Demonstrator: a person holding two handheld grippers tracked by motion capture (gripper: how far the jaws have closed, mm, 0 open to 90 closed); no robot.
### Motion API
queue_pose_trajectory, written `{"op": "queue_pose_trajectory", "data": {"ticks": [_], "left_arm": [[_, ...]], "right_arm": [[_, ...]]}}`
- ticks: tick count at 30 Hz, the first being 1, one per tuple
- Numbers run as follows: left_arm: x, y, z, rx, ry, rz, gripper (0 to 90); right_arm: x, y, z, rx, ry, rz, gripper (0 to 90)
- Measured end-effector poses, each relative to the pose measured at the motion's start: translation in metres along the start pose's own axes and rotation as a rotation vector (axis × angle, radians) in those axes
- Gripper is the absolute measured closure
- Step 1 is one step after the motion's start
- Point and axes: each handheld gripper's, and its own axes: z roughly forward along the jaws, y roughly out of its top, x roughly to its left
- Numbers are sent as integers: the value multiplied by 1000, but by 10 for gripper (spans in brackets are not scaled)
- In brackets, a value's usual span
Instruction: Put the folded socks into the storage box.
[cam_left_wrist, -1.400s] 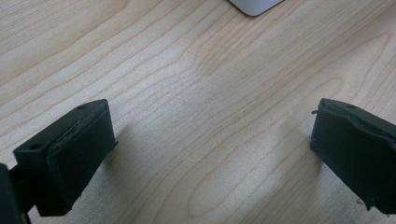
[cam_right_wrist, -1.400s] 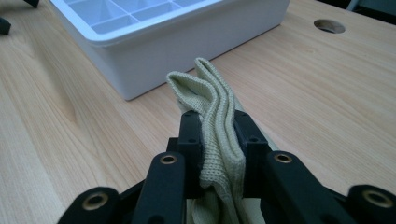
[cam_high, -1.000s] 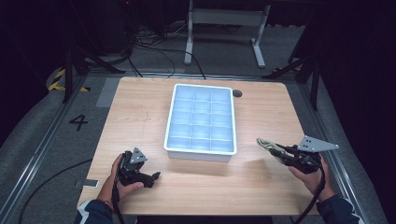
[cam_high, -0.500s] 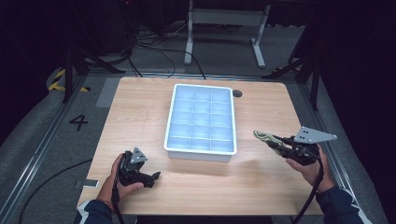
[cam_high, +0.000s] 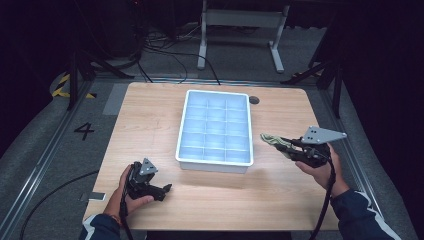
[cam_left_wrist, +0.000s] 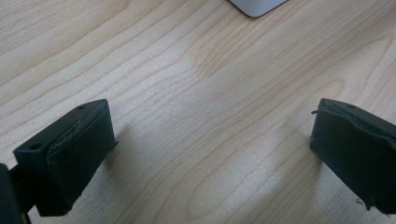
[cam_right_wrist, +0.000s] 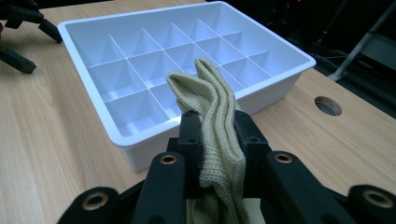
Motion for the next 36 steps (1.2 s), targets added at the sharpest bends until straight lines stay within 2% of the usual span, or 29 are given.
{"op": "queue_pose_trajectory", "data": {"ticks": [6,15,28,32,36], "left_arm": [[0,0,0,0,0,0,1],[0,0,0,-1,0,-4,1],[0,0,0,0,0,3,1],[0,0,0,2,2,2,1],[0,0,0,-1,2,3,3]], "right_arm": [[2,11,9,11,13,-17,763],[9,30,26,58,28,-66,764],[14,45,52,115,62,-82,763],[17,54,70,154,83,-92,763],[23,59,90,216,84,-118,763]]}}
